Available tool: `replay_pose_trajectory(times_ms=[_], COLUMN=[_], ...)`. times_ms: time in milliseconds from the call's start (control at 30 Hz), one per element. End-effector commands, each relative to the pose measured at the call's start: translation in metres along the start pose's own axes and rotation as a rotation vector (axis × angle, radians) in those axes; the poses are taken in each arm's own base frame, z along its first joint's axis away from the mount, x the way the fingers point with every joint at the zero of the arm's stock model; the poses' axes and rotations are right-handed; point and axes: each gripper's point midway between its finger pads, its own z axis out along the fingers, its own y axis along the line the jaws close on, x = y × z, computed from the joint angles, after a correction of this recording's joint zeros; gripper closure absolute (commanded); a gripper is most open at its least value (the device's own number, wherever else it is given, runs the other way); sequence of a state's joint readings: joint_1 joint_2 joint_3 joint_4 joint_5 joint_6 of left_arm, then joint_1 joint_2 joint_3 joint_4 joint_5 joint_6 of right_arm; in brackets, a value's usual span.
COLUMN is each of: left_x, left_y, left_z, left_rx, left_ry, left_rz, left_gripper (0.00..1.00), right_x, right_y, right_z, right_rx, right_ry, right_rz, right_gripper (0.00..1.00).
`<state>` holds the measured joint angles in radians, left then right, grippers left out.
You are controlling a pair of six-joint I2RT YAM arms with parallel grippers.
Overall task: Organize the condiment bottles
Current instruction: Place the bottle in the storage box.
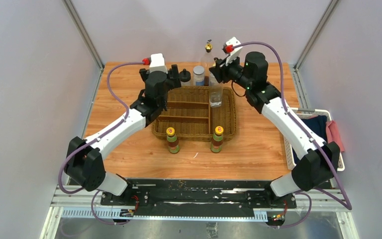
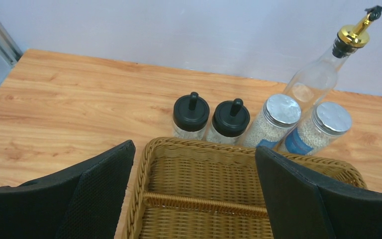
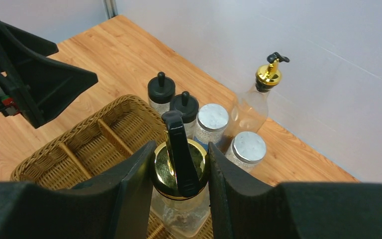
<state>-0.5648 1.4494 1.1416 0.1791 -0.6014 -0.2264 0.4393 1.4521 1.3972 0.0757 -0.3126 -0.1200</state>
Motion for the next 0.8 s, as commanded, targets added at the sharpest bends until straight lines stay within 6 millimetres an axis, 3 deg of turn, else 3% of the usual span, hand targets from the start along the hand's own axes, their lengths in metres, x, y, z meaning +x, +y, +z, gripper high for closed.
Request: replay_pose_trajectory(times_ms=[0, 500, 767], left_x=[-0.028, -0.048, -0.053], left_y=[0.006, 0.023, 0.025], left_z=[-0.006, -0.014, -0.017], left_rx=[-0.043, -0.122, -0.123], left_ry=[-0.071, -0.122, -0.136], left_rz=[-0.070, -0.112, -0.117], left_gripper=[0.01, 0.01, 0.01], right_x=[-0.053, -0.054, -0.045], right_y=[0.015, 0.061, 0.079], right_z=[-0.006, 0.030, 0.045], right_rx=[-0.015, 0.044, 0.123], right_ry=[-0.136, -0.113, -0.094], right_rz=[-0.057, -0.027, -0.032], right_gripper=[1.00, 1.00, 1.00])
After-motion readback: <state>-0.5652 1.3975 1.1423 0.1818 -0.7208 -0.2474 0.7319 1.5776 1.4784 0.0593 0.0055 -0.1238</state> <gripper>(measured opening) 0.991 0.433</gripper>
